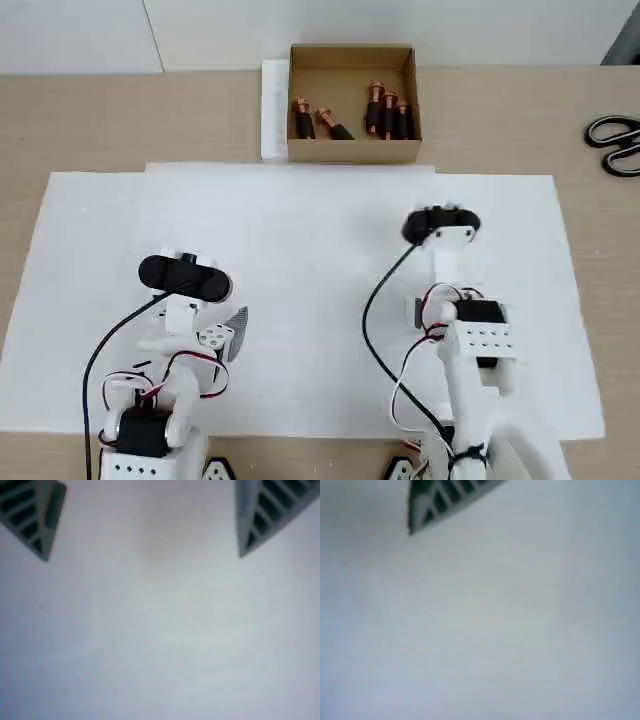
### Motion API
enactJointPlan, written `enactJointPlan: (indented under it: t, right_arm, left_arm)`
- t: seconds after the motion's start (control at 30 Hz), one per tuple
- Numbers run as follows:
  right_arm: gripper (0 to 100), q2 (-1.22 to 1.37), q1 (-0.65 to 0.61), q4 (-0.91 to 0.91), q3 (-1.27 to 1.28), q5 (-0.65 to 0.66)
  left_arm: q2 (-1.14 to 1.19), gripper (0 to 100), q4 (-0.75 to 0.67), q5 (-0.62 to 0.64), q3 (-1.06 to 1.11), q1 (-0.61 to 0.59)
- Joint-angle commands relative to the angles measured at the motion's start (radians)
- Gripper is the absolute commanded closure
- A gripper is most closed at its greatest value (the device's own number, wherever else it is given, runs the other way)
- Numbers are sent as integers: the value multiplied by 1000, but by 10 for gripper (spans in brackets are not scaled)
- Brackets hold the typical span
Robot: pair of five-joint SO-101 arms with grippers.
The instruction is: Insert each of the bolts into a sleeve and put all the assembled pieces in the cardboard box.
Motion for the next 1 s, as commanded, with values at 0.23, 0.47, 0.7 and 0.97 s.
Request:
enactJointPlan:
  t: [0.23, 0.47, 0.7, 0.97]
  right_arm:
    - [861, -699, 104, -12, 226, -26]
    - [861, -1194, 104, -96, 539, -31]
    - [861, -1099, 102, -116, 542, -32]
    - [861, -1104, 54, 61, 542, -28]
  left_arm:
    - [-11, 769, -20, -2, -2, 8]
    - [-11, 769, -20, -2, -2, 8]
    - [-11, 769, -20, -2, -2, 8]
    - [-11, 769, -20, -3, -2, 8]
